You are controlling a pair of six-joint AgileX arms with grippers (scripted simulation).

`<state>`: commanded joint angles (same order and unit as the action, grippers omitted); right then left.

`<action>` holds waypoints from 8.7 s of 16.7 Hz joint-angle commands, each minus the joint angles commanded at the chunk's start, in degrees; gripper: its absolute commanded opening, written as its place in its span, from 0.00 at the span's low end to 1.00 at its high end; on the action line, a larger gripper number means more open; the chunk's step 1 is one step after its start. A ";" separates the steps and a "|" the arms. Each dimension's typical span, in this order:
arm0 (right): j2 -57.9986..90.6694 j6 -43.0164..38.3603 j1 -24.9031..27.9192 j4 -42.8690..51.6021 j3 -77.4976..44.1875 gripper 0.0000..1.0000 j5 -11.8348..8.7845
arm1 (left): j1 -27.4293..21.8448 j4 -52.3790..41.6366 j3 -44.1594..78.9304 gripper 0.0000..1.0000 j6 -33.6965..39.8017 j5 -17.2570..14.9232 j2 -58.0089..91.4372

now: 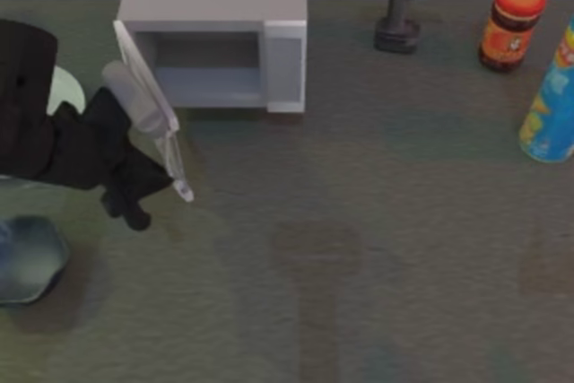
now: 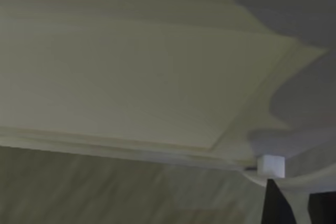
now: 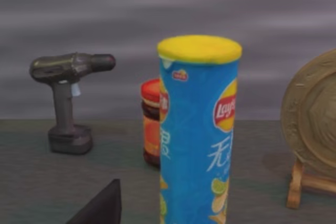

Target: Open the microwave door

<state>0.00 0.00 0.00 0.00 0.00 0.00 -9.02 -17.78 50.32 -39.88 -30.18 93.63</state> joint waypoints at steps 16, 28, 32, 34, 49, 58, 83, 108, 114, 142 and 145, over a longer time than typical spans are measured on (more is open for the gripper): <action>0.00 0.00 0.00 0.00 0.00 1.00 0.00 | 2.20 -3.41 1.23 0.00 -5.60 -2.51 0.76; 0.00 0.00 0.00 0.00 0.00 1.00 0.00 | 2.20 -3.41 1.23 0.00 -5.60 -2.51 0.76; 0.00 0.00 0.00 0.00 0.00 1.00 0.00 | 2.20 -3.41 1.23 0.00 -5.60 -2.51 0.76; 0.00 0.00 0.00 0.00 0.00 1.00 0.00 | 2.20 -3.41 1.23 0.00 -5.60 -2.51 0.76; 0.00 0.00 0.00 0.00 0.00 1.00 0.00 | 2.20 -3.41 1.23 0.75 -5.60 -2.51 0.76; 0.00 0.00 0.00 0.00 0.00 1.00 0.00 | 2.20 -3.41 1.23 1.00 -5.60 -2.51 0.76; 0.00 0.00 0.00 0.00 0.00 1.00 0.00 | -1.59 -30.16 15.09 1.00 12.45 4.58 -3.92; 0.00 0.00 0.00 0.00 0.00 1.00 0.00 | -16.64 -82.28 84.85 1.00 93.98 34.62 27.92; 0.00 0.00 0.00 0.00 0.00 1.00 0.00 | -16.07 -69.83 69.31 1.00 93.29 34.68 25.01; 0.00 0.00 0.00 0.00 0.00 1.00 0.00 | -15.55 -56.47 53.38 0.00 92.82 34.66 22.36; 0.00 0.00 0.00 0.00 0.00 1.00 0.00 | -15.55 -56.47 53.38 0.00 92.82 34.66 22.36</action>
<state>0.00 0.00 0.00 0.00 0.00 0.00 -24.57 -74.25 103.70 52.94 4.49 116.00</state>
